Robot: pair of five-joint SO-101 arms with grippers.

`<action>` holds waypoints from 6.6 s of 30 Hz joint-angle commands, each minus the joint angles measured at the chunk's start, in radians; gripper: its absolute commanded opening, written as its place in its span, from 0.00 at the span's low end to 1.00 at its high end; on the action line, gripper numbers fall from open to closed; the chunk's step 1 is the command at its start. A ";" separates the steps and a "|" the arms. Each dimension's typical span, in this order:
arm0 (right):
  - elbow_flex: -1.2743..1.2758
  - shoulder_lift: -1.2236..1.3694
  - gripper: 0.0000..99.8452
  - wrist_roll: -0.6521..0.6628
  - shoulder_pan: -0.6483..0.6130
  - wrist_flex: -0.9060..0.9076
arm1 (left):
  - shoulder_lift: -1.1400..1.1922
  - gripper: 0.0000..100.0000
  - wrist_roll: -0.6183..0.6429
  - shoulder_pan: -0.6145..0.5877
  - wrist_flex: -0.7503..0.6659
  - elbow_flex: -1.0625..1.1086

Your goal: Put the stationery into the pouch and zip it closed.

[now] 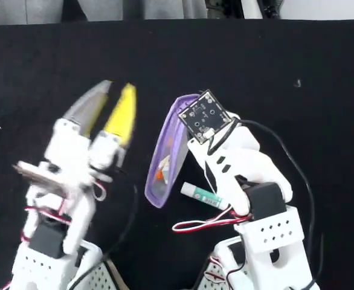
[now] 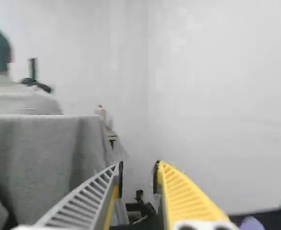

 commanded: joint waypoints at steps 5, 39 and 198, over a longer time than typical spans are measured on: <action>-0.038 0.021 0.01 -0.006 0.080 -0.072 | -0.091 0.14 0.101 -0.266 0.563 -0.315; -0.572 0.374 0.01 -0.089 0.176 0.014 | -0.089 0.13 -0.609 0.700 0.549 0.348; -0.957 0.372 0.01 -0.146 0.181 0.430 | 1.254 0.03 -0.974 0.291 1.315 -0.670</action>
